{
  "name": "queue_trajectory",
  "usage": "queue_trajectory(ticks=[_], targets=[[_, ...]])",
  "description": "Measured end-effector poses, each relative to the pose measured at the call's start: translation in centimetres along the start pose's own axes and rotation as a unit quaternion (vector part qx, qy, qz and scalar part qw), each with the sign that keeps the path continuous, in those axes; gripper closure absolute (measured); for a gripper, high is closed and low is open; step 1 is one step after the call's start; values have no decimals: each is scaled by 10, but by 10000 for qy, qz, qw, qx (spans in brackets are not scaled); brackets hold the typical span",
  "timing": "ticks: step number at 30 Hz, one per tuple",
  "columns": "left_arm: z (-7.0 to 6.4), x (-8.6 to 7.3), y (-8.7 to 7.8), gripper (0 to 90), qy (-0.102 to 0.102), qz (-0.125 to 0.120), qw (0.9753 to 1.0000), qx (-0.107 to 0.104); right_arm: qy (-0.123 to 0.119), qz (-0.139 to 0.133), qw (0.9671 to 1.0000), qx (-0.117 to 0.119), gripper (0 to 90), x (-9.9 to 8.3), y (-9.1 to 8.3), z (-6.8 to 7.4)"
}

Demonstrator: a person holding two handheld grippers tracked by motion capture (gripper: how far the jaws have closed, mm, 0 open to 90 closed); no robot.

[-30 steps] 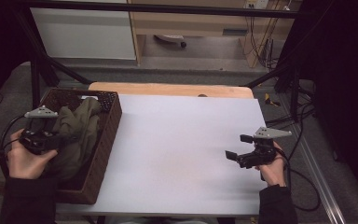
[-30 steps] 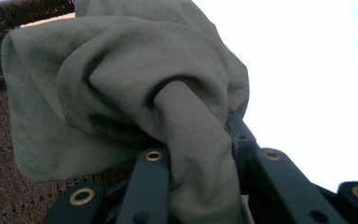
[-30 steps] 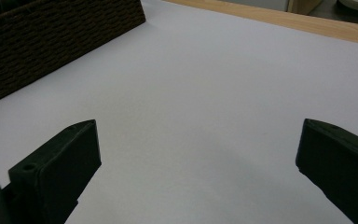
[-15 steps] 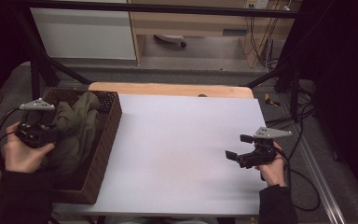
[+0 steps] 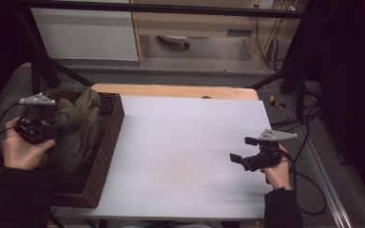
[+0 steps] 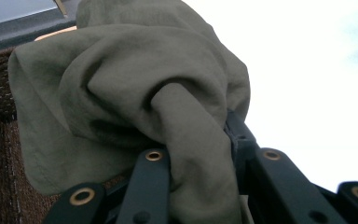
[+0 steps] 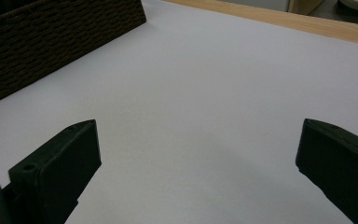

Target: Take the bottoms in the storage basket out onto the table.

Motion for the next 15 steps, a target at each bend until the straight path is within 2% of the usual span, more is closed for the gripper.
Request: queue_trajectory(ticks=[15], targets=[[-3, 17, -8, 747, 78, -135, 9999, 38, -5, -18, 10000, -5, 5, 0, -1, 0]])
Point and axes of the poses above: each handheld gripper's, and its own axes: y roughly forward along the jaws, x roughly out of its top, z roughly to its left, the point moved 6 cm from there along y, roughly forward along the jaws, and after that the axes turned 8 degrees about x, right-handed, at the moved point
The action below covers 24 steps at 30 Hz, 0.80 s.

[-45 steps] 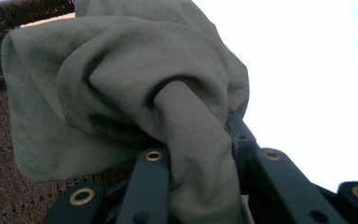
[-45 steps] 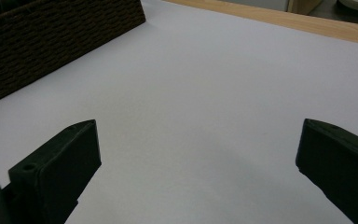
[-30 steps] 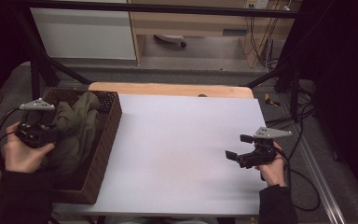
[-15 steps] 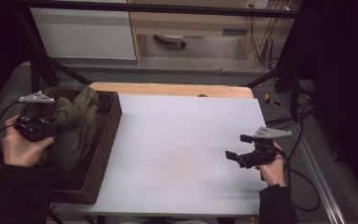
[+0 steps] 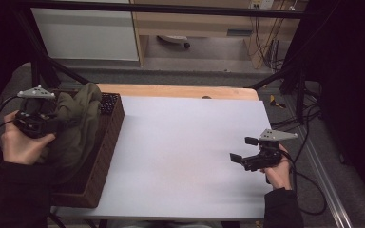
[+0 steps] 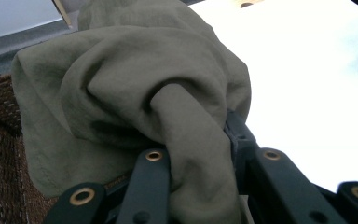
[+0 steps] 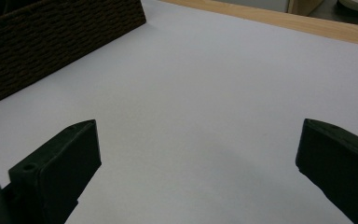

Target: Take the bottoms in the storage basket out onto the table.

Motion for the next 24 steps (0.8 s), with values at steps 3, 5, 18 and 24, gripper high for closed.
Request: queue_trajectory(ticks=[3, 5, 18, 24], targets=[[-1, 3, -1, 747, -1, -20, 10000, -21, -10, 0, 10000, 2, 5, 0, 0, 0], [-1, 5, 0, 748, 6, -8, 10000, -13, -3, -8, 10000, 9, 5, 0, 0, 0], [-6, 17, 1, 748, 112, -16, 9999, -9, -14, -17, 10000, -2, 6, 1, 0, 0], [-8, 22, 0, 748, 145, -39, 9999, 18, -25, -9, 10000, 4, 5, 1, -1, 0]])
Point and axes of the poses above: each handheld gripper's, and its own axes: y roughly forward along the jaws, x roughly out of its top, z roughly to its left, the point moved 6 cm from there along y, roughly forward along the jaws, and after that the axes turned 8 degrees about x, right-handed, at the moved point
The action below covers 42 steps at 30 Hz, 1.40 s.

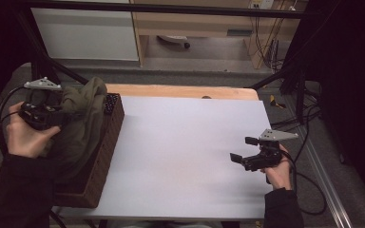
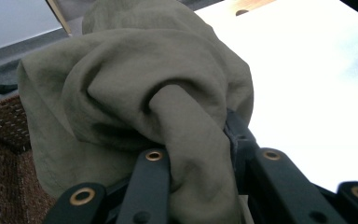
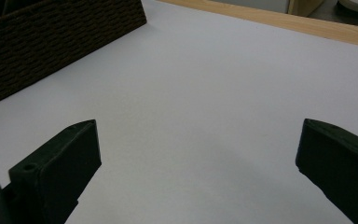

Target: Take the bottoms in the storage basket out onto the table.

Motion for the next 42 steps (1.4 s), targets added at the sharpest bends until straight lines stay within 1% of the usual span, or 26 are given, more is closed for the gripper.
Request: queue_trajectory(ticks=[4, 10, 22, 28, 36, 39, 42], targets=[[-1, 4, -2, 748, -14, -67, 10000, -14, -2, -3, 10000, -9, 5, 0, 0, 0], [-3, 10, -3, 749, 25, -59, 10000, -13, -2, -15, 10000, -3, 5, 0, 0, 0], [-9, 22, -5, 749, 80, -185, 9998, -20, -8, -14, 10000, 3, 5, 1, 0, 0], [-12, 28, -3, 750, 135, -173, 9998, -2, -5, -16, 10000, 1, 5, 1, 0, 0], [-14, 37, -3, 751, 149, -269, 9995, -9, -2, -22, 10000, 1, 5, 1, 0, 0], [-14, 41, -2, 751, 185, -276, 9994, -5, -5, -27, 10000, 5, 5, 1, -1, 0], [-13, 43, -1, 751, 179, -264, 9995, 10, 8, -42, 10000, 11, 6, 1, -1, 0]])
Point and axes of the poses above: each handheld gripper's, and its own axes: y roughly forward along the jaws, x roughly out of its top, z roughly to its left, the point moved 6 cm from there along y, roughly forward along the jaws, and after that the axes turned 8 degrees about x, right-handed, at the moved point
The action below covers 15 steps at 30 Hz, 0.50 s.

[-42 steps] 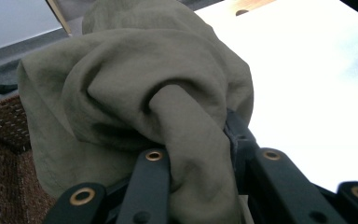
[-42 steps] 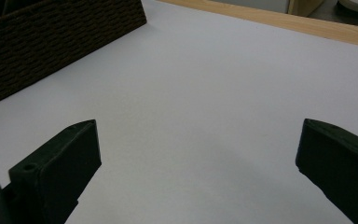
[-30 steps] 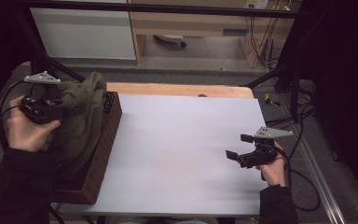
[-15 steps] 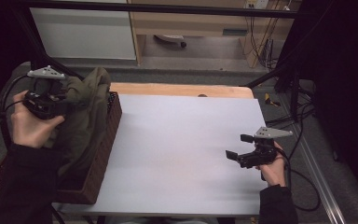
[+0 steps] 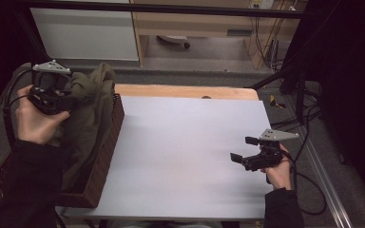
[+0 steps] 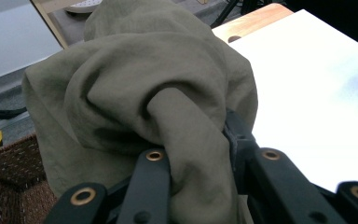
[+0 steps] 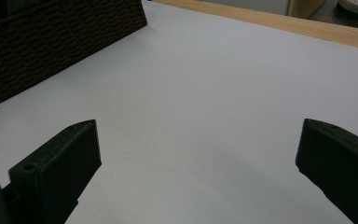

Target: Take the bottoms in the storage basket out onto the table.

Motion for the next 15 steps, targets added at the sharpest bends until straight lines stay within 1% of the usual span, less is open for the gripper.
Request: queue_trajectory(ticks=[9, 15], targets=[[2, 8, 7, 752, 1, -30, 10000, 56, -9, 10, 10000, 1, 6, 0, 0, 0], [4, 11, 10, 752, -42, -22, 10000, 66, -1, -1, 10000, 7, 5, 0, 0, 0]])
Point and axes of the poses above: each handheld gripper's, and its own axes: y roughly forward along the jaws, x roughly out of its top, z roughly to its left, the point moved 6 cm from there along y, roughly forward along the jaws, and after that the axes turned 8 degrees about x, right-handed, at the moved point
